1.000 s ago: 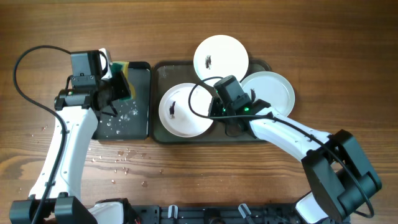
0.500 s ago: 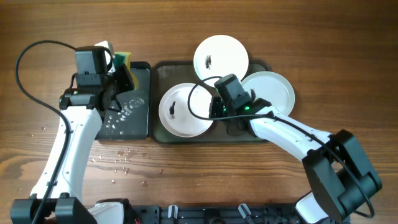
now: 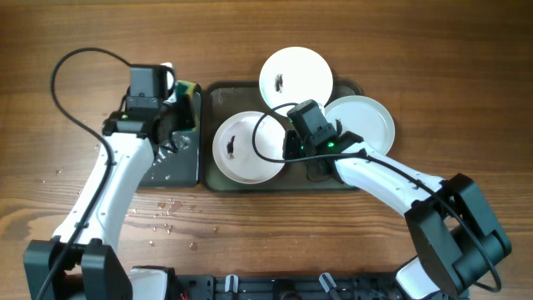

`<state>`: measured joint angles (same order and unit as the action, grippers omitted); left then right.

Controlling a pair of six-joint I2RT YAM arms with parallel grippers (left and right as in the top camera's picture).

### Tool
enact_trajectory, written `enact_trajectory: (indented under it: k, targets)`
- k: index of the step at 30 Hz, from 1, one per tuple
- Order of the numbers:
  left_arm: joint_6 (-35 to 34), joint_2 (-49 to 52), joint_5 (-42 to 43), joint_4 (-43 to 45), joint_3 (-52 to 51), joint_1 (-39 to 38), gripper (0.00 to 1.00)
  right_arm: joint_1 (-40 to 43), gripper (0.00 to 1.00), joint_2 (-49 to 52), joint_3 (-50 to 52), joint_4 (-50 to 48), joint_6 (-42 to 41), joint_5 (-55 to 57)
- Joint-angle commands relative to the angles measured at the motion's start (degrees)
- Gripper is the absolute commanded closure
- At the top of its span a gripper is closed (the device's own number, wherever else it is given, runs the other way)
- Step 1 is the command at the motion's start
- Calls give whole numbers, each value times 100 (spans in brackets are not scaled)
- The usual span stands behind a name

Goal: Clean dirty plates on tray and stack at the side
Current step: 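Carry the sponge with the left gripper over the tilted plate, then scrub the plate surface with the sponge in the left gripper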

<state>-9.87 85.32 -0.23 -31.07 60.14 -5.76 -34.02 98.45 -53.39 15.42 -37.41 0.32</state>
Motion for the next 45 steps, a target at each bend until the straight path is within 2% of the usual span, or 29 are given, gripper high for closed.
enact_trajectory:
  k: [1,3,8,12,20,21,24,31,39,45]
  targets:
    - [57,4,-177,28,-15,-254,96,20,79,-31,50,4,-24,136]
    - [-168,4,9,-7,-15,-352,96,2,79,0,63,4,-24,118]
    - [-509,20,1080,-61,-15,-533,96,-11,78,103,63,-221,-33,-35]
    - [-758,63,1399,-66,-15,-761,96,-15,79,186,63,-273,-177,-35]
    - [-1088,376,1338,-267,-15,-1123,96,-15,78,201,63,-275,-164,-293]
    - [-1300,448,1080,-328,-15,-1187,96,-15,75,201,63,-275,-175,-293]
    - [-1453,557,756,-348,-15,-1290,96,-15,73,201,63,-271,-175,-291]
    - [-1462,920,673,-273,-15,-1353,96,-15,73,201,63,-153,-179,-293]
    - [-1460,1228,400,-190,-15,-1351,96,-15,78,201,63,-96,-181,-643]
    - [-1460,1231,398,-175,-15,-1353,96,-15,89,219,63,-79,-221,-673]
